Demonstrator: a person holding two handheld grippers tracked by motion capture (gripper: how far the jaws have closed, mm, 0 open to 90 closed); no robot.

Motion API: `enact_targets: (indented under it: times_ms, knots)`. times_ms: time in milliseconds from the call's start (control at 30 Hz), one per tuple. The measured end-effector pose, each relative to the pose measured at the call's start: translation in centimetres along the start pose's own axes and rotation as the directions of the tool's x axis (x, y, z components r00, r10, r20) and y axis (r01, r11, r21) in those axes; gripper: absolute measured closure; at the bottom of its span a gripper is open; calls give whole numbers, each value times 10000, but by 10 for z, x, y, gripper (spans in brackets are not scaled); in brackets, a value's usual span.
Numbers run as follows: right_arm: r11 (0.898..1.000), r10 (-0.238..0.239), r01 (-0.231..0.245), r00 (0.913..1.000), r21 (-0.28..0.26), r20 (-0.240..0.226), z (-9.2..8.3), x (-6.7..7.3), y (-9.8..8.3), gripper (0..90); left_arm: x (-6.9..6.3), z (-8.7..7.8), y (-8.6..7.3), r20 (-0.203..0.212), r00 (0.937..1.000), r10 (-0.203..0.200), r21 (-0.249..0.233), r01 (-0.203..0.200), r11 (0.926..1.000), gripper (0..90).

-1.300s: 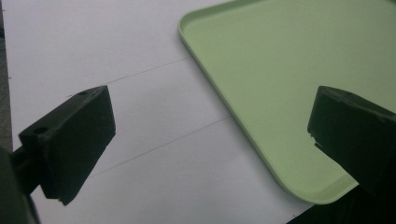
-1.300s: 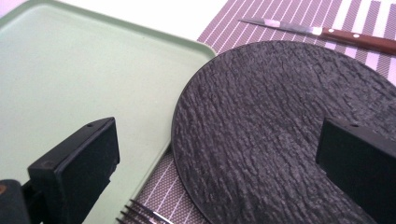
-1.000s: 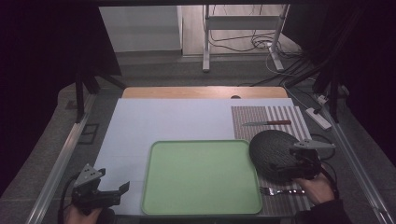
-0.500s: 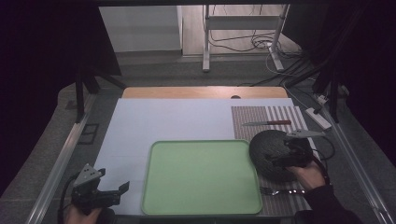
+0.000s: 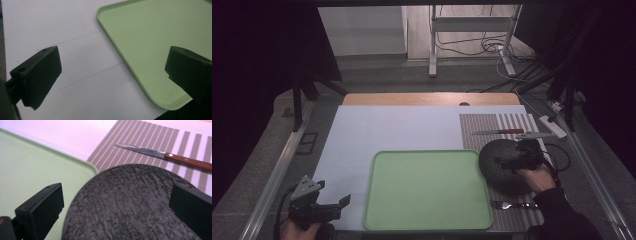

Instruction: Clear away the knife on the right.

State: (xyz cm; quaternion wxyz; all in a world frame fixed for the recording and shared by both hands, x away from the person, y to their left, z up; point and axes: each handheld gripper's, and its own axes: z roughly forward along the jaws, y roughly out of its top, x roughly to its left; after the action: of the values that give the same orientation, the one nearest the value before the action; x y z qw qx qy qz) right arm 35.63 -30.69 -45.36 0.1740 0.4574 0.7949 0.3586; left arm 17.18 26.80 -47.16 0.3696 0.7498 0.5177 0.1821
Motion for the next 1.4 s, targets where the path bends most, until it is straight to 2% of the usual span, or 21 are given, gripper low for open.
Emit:
enact_targets:
  times_ms: [267,433,800,900,1400]
  knots:
    - [9992,108,-120,9995,388,304,19,-10,12,0,0,1,0,0,10000,16,14,-16,10000,12]
    - [9983,301,-321,9987,489,417,26,-18,16,0,0,1,0,-2,10000,9,30,-9,10000,12]
    - [9964,339,-390,9971,747,686,39,-31,23,0,-1,1,1,-11,10000,39,95,-39,9999,11]
    - [9934,456,-539,9955,1012,826,45,-37,27,0,-1,1,1,-20,10000,58,129,-58,9999,11]
    - [9858,651,-824,9907,1464,1198,66,-58,40,0,0,2,1,5,10000,27,180,-27,9998,11]
